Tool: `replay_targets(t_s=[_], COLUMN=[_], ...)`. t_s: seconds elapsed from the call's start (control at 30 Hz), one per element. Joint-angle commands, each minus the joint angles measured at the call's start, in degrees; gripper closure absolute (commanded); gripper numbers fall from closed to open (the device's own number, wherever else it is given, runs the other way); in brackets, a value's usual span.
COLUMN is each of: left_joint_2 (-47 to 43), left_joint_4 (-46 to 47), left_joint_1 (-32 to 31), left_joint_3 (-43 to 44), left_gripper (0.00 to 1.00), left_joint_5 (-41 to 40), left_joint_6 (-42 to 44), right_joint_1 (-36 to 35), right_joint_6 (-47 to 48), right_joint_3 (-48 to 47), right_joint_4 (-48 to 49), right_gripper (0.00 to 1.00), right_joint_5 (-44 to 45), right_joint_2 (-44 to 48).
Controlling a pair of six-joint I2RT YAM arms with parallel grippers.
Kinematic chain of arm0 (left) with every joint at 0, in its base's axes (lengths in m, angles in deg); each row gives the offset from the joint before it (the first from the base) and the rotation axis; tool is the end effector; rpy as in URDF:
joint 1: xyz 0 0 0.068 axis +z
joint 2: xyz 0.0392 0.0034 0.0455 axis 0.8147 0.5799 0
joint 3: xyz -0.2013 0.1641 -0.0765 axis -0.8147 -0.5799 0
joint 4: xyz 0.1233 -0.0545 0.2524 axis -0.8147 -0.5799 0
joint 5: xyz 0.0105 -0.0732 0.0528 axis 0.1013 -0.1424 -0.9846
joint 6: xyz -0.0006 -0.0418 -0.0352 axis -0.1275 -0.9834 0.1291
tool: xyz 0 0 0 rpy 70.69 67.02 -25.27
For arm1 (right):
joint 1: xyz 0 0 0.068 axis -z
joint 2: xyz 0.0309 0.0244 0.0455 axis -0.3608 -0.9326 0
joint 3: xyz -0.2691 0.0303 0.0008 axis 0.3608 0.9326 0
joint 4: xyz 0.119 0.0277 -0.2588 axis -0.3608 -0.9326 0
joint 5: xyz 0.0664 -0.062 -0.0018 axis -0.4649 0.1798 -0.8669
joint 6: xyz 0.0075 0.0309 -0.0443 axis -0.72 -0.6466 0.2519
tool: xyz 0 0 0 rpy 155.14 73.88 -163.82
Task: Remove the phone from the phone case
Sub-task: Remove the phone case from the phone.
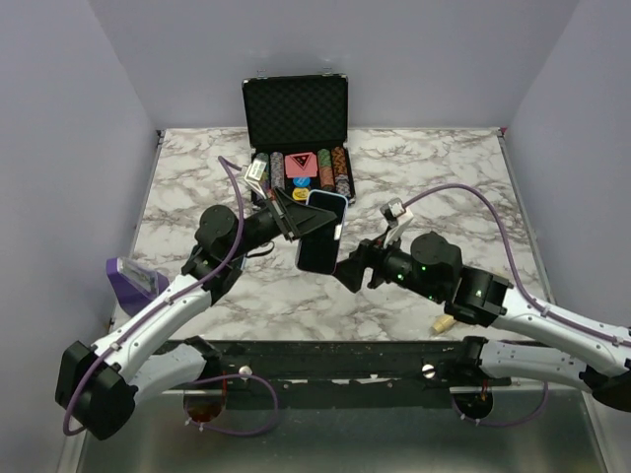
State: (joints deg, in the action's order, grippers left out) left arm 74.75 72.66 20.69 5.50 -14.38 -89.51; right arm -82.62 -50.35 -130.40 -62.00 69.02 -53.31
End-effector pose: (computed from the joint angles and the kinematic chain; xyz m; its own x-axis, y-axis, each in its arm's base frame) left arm 0.2069 -0.1596 0.3407 -0.7879 -0.4959 -0.3650 0.4190 0.0025 -0.9080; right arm 0.1225 0.2127 0.3365 -0.5111 0.1203 -0.8511 -0.6167 0.6384 0.4606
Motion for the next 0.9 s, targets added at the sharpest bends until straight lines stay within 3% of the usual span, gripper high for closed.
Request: replay_targets(t_s=[0.0,0.1,0.23,0.47,0.6,0.87], left_joint_2=[-3.61,-3.97,-4.23,-4.41,-3.97,-4.41], left_joint_4=[-3.40,-3.59,-2.88,-2.53,-0.17,1.25], left_joint_1=[0.73,0.91,1.26,1.26,1.43,1.35], left_joint_3=[3.90,3.46,3.02,2.93,2.14,2.14], left_gripper=[1.00,1.00,1.00,1.00,1.00,1.00], left_joint_5=[1.26,0.56,-0.50,-1.47,-1.12,-0.76], left_joint_6=[2.71,3.07,2.28,2.28,0.26,-1.59], right_joint_1=[0.48,0.56,0.56,0.56,0.56,0.56], right_joint_6=[0.75,0.22,-1.53,-14.26,-19.98,-22.01], right_joint_3=[1.62,0.83,-1.28,-4.27,-3.74,-2.34], right_joint_4=[-9.74,-8.59,-9.82,-0.63,6.25,10.22], right_gripper=[0.19,0.19,0.19,0.39,0.40,0.44], right_joint_5=[-5.94,-10.69,-10.62,-16.23,-19.93,-21.16], right_joint_2=[2.69,3.92,4.80,5.24,3.23,0.76])
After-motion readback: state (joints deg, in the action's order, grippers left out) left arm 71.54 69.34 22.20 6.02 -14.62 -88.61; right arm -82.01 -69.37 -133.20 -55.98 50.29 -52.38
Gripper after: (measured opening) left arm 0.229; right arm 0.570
